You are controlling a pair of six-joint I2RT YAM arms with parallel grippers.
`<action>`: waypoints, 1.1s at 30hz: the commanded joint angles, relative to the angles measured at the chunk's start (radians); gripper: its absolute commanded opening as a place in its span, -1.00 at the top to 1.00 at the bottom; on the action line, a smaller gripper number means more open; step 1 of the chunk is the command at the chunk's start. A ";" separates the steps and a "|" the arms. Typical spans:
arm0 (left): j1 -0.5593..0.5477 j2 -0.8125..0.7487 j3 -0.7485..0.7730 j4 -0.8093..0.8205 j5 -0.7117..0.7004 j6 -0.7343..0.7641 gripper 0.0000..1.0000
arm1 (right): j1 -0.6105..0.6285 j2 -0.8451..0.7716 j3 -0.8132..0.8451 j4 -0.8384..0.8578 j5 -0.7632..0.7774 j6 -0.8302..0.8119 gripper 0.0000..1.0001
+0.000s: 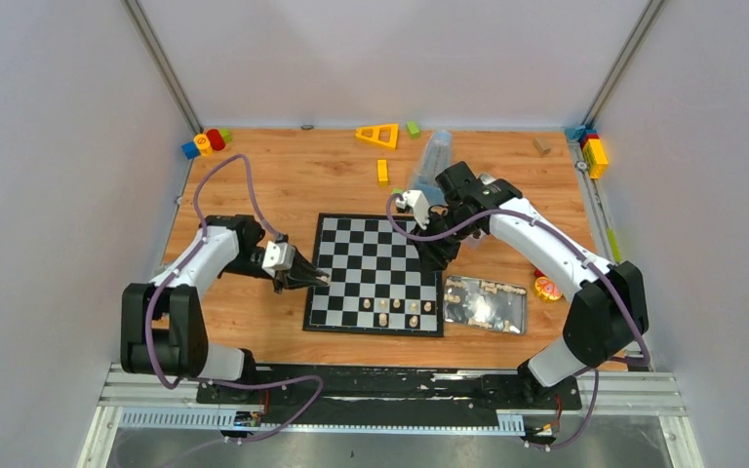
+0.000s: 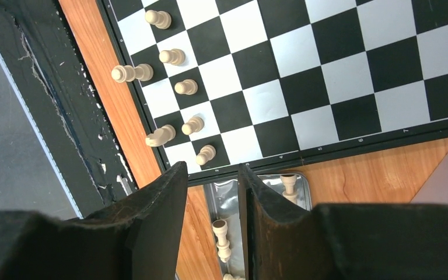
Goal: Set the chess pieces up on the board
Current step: Place the chess piece on the chessboard.
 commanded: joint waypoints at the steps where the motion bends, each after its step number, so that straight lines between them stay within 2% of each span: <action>1: -0.009 0.048 0.112 -0.166 0.086 0.064 0.67 | -0.031 -0.048 -0.033 0.086 -0.057 0.007 0.25; 5: -0.011 0.118 0.232 -0.334 0.154 0.094 0.74 | -0.037 -0.034 -0.033 0.087 -0.058 0.009 0.25; 8: -0.012 0.162 0.336 -0.380 0.192 0.026 0.77 | -0.038 -0.028 -0.023 0.087 -0.053 0.009 0.25; 15: -0.029 0.201 0.530 -0.382 0.199 -0.178 0.79 | -0.040 -0.009 -0.006 0.083 -0.033 0.006 0.25; 23: -0.069 0.276 0.848 -0.380 0.182 -0.475 0.82 | -0.043 0.028 0.056 0.067 0.004 -0.007 0.26; 31: -0.108 0.412 1.121 -0.378 0.133 -0.700 0.89 | -0.130 0.022 0.120 0.065 -0.029 0.005 0.26; 33: -0.126 0.457 1.214 -0.349 0.108 -0.796 0.90 | -0.139 0.026 0.129 0.063 -0.025 0.004 0.26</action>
